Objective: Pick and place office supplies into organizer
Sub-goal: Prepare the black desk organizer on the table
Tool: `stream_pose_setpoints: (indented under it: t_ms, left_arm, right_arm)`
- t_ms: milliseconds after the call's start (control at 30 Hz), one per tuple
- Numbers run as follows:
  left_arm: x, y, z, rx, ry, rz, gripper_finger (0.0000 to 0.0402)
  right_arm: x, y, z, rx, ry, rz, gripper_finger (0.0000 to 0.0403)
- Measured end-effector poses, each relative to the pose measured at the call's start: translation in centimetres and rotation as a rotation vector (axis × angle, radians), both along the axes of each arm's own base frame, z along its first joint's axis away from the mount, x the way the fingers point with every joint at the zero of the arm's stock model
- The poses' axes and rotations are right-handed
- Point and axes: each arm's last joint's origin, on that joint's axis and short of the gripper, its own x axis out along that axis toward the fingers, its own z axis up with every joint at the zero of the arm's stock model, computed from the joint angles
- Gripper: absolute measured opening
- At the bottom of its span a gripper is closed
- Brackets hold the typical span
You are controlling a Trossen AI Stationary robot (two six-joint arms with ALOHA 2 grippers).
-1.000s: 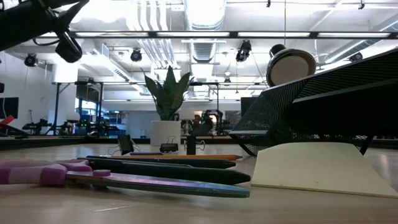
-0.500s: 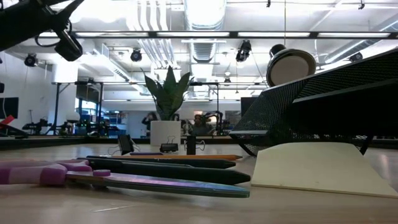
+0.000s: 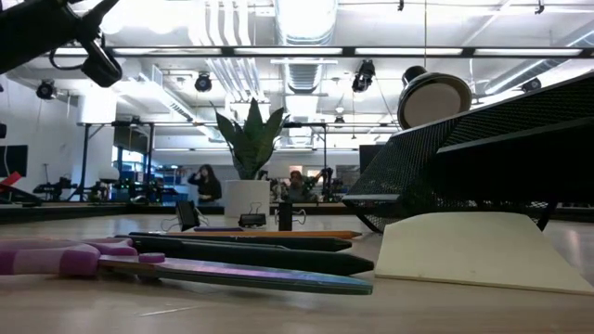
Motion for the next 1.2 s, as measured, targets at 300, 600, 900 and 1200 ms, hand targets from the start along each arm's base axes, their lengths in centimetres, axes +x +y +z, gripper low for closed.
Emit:
stream_pose_setpoints:
  t_ms: [300,600,900,1200]
  left_arm:
    - [-0.5,-0.4,0.8,0.029,-0.104,-0.148,0.0]
    - [-0.8,-0.5,1.1,0.084,-0.143,-0.171,0.0]
    - [-1.0,-0.3,2.1,0.123,-0.153,-0.05,0.0057]
    - [-0.1,-0.4,1.0,0.14,-0.031,-0.081,0.0097]
  right_arm:
    - [1.0,-2.0,0.2,-0.074,0.054,-0.048,0.0068]
    - [1.8,-3.4,0.2,-0.085,0.065,-0.085,0.0068]
    - [1.9,-3.8,-0.2,-0.111,0.109,-0.096,0.0124]
    - [-0.8,-2.4,-1.8,-0.24,0.381,0.041,0.0178]
